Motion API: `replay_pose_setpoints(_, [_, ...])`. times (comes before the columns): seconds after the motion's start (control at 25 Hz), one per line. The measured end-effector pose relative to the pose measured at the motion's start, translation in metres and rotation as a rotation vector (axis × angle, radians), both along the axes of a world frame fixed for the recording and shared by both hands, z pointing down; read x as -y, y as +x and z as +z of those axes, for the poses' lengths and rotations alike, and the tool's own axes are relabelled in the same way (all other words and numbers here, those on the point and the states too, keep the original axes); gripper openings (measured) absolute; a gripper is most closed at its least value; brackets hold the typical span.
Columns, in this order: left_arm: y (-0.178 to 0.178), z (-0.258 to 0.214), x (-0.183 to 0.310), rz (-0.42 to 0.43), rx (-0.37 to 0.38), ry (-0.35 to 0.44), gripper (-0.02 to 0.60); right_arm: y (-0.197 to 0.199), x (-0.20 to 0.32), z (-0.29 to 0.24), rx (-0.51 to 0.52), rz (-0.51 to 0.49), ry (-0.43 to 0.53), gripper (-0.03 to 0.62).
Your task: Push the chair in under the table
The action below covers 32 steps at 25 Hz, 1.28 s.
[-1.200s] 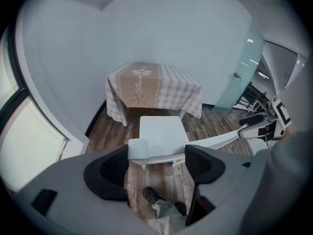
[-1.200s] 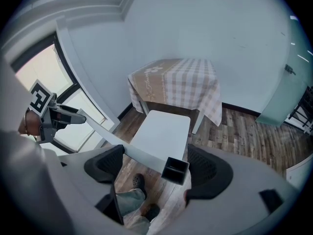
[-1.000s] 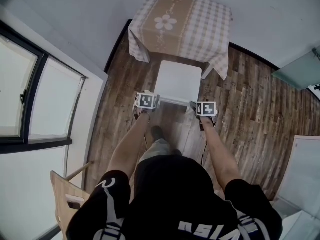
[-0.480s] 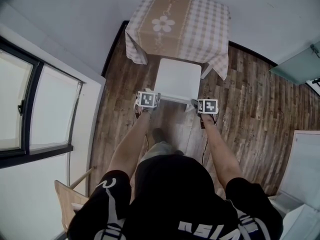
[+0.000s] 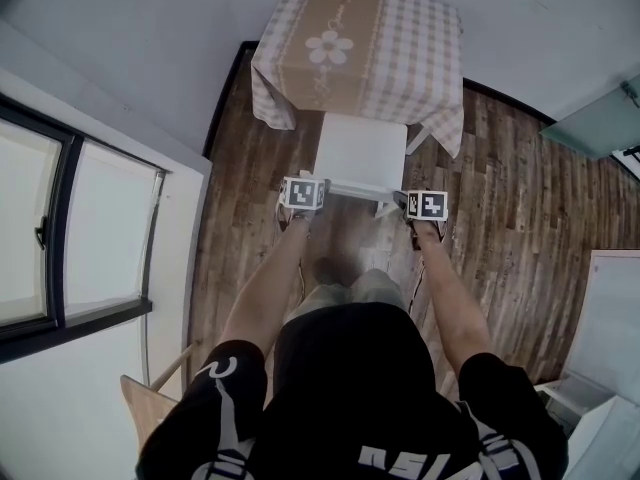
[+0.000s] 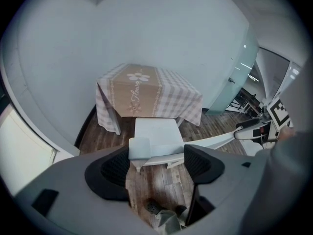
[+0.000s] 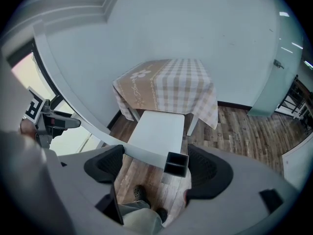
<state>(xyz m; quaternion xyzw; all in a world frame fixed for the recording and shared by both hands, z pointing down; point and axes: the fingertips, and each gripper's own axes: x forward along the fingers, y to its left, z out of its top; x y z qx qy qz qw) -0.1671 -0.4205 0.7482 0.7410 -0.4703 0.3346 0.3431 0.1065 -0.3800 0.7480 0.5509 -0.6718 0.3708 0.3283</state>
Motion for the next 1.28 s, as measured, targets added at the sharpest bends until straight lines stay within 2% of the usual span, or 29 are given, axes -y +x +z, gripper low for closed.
replay_pose_setpoints(0.52, [0.001, 0.001, 0.038, 0.028, -0.022, -0.017, 0.368, -0.001, 0.035, -0.001, -0.003, 0.024, 0.027, 0.426])
replay_pose_setpoints(1.28, [-0.001, 0.002, 0.133, 0.029, -0.012, -0.020, 0.368, -0.004, 0.125, 0.002, 0.027, 0.035, 0.016, 0.427])
